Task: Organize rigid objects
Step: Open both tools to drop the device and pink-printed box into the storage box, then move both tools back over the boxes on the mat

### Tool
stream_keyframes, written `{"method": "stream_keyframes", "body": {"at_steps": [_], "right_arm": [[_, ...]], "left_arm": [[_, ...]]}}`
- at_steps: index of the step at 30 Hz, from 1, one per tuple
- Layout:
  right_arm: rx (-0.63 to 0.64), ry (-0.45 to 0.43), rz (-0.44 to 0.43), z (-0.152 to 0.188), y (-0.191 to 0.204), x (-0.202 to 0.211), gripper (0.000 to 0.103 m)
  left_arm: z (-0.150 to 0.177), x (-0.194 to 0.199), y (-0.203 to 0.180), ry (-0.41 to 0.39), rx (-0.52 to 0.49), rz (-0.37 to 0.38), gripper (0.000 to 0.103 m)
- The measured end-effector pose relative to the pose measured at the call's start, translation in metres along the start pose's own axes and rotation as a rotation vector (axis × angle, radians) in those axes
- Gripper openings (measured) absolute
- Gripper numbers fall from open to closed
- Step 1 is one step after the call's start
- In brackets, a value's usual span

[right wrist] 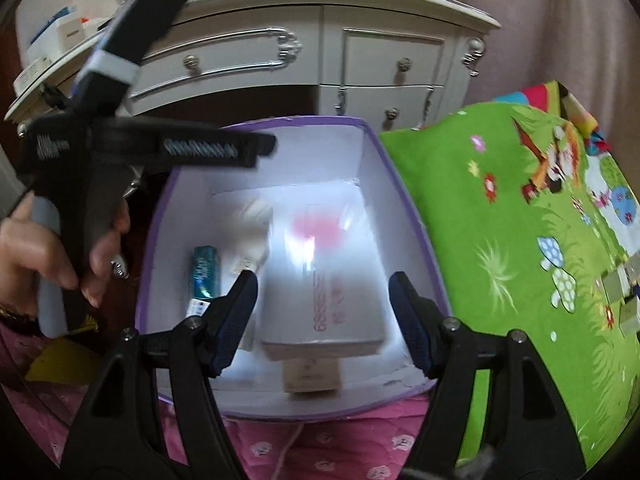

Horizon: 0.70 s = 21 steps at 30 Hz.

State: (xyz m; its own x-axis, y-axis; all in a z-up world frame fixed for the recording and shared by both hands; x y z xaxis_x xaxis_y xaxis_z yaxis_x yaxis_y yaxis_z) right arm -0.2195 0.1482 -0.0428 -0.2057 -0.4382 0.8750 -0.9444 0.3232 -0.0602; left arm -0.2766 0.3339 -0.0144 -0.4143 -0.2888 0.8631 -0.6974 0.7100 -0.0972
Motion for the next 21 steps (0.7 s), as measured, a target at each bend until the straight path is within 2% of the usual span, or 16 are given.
{"method": "stream_keyframes", "body": {"at_steps": [4, 8, 10, 13, 19, 21], "right_arm": [[-0.083, -0.025, -0.008, 0.012, -0.029, 0.018, 0.079], [-0.221, -0.067, 0.006, 0.036, -0.079, 0.047, 0.085], [-0.293, -0.083, 0.05, 0.058, -0.109, 0.063, 0.086], [-0.4, -0.066, 0.174, 0.105, -0.164, 0.077, 0.089], [-0.703, 0.05, 0.345, 0.226, -0.288, 0.096, 0.089], [-0.778, 0.084, 0.387, 0.258, -0.327, 0.102, 0.089]], "left_arm": [[-0.006, 0.005, -0.014, 0.003, -0.025, -0.006, 0.087], [-0.001, 0.006, -0.056, 0.013, -0.115, 0.015, 0.087], [0.004, 0.005, -0.093, 0.023, -0.187, 0.052, 0.087], [0.018, 0.002, -0.156, 0.031, -0.317, 0.105, 0.087], [0.073, -0.014, -0.321, 0.101, -0.649, 0.266, 0.087], [0.086, -0.025, -0.359, 0.113, -0.724, 0.274, 0.087]]}}
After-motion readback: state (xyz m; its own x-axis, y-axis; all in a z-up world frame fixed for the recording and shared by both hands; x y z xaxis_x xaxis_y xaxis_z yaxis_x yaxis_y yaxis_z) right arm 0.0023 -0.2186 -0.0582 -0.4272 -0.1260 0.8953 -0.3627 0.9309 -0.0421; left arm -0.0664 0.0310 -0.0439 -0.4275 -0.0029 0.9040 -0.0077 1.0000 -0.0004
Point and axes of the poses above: each gripper's, at about its wrist camera, not at the fingertips, and x roughly against the way its jaws point, y to its left, z to its underside, the point moved 9 cm from there along -x, roughly the way its jaws point, and after that the axes turned 10 degrees about y, right-handed, at the moved point
